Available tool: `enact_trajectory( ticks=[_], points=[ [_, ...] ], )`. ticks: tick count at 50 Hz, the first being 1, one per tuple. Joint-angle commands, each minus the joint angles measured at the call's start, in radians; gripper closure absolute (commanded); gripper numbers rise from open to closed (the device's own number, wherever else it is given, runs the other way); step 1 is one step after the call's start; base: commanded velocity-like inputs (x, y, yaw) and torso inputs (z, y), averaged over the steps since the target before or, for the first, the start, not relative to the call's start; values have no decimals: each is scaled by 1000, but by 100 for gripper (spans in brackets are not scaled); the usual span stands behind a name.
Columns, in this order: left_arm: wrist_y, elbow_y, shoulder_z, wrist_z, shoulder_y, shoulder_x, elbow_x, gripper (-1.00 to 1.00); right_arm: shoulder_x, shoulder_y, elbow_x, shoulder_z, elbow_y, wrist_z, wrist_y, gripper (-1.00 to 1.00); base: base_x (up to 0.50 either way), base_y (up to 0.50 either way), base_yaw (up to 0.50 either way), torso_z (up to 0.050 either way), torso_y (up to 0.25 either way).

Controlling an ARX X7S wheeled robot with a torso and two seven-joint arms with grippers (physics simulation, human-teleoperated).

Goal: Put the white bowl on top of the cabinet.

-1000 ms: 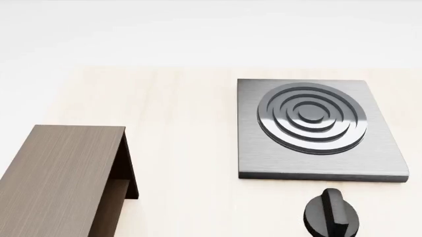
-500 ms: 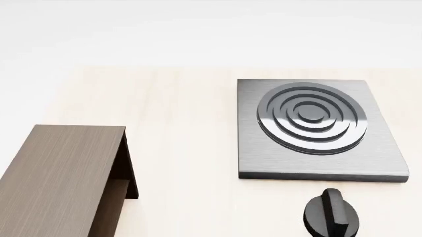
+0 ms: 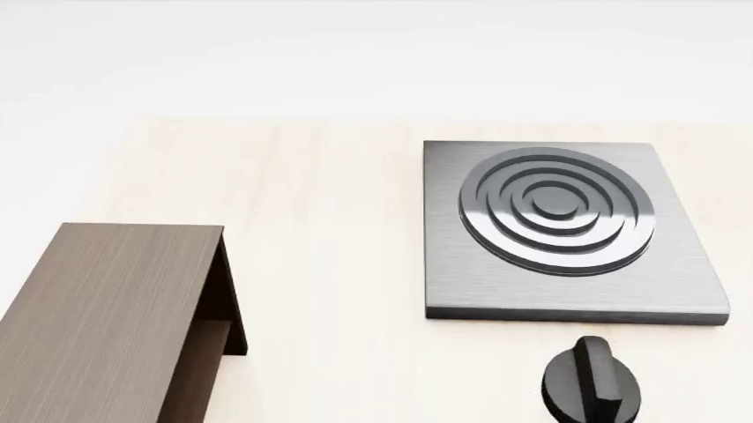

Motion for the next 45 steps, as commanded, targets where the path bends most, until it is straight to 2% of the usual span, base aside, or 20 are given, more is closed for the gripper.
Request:
enact_trajectory(
  ticks=[1, 12, 25, 45],
  points=[
    [-2, 0, 1, -2, 0, -1, 1, -100, 19, -22, -93, -59, 71, -48, -69, -100, 0, 0, 0, 0, 0],
    [-3, -1, 3, -4, -1, -1, 3, -100, 32, -36, -127, -60, 109, -63, -103, -100, 0, 0, 0, 0, 0],
    [-7, -3, 6, -5, -5, -3, 2, -100, 40, -62, -217, -123, 224, -110, -185, -100, 0, 0, 0, 0, 0],
    [0, -7, 9, -4, -5, -5, -3, -100, 46, -77, -250, -119, 336, -152, -238, -100, 0, 0, 0, 0, 0]
  ],
)
